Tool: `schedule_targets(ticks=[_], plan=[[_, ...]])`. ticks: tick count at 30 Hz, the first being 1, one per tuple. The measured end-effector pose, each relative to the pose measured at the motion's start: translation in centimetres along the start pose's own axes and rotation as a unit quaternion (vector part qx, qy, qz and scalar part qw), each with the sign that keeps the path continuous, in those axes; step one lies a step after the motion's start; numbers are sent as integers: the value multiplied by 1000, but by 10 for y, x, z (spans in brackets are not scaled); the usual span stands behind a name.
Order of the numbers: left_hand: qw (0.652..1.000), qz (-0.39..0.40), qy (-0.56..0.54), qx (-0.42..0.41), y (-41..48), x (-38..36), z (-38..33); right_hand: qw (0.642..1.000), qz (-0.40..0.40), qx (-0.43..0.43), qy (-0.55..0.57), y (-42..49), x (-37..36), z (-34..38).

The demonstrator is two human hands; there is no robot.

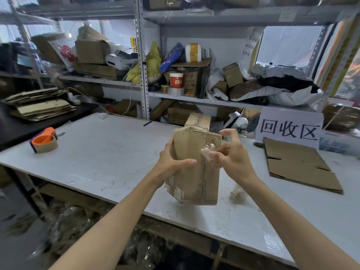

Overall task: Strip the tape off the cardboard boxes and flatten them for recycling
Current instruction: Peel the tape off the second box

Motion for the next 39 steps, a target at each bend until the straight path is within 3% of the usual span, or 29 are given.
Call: schedule_targets(ticks=[6,11,14,18,27,30,33,39], plan=[[1000,4,25,2,2,-4,-1,983,-66,118,-121,-9,1,17],[1000,4,18,-13,-1,-1,2,985,-18,102,-139,-8,-6,7],[999,7,30,-20,1,-4,2,977,-37,120,-171,-7,-1,10],[1000,-14,18,-19,2,-3,2,961,2,155,-230,-15,-10,15],[999,12,-4,-40,-3,-4,2,988,139,-2,-62,-5,-17,-8],[1000,18,-12,-13,-2,0,6,995,57,30,-78,-4,-5,-2],[1000,30,-4,-5,-4,-1,8,986,-16,121,-110,-11,2,11],[999,30,-5,9,-4,-2,11,970,55,158,-179,-24,-14,11]])
Point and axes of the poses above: each hand's wrist, its own y-axis towards the middle knuckle, its own x-axis out of the back of the hand, z = x × y, the point moved 8 cm from there along y, towards the middle knuckle, and after that the axes turned 1 degree about -z, right-handed, at the moved point
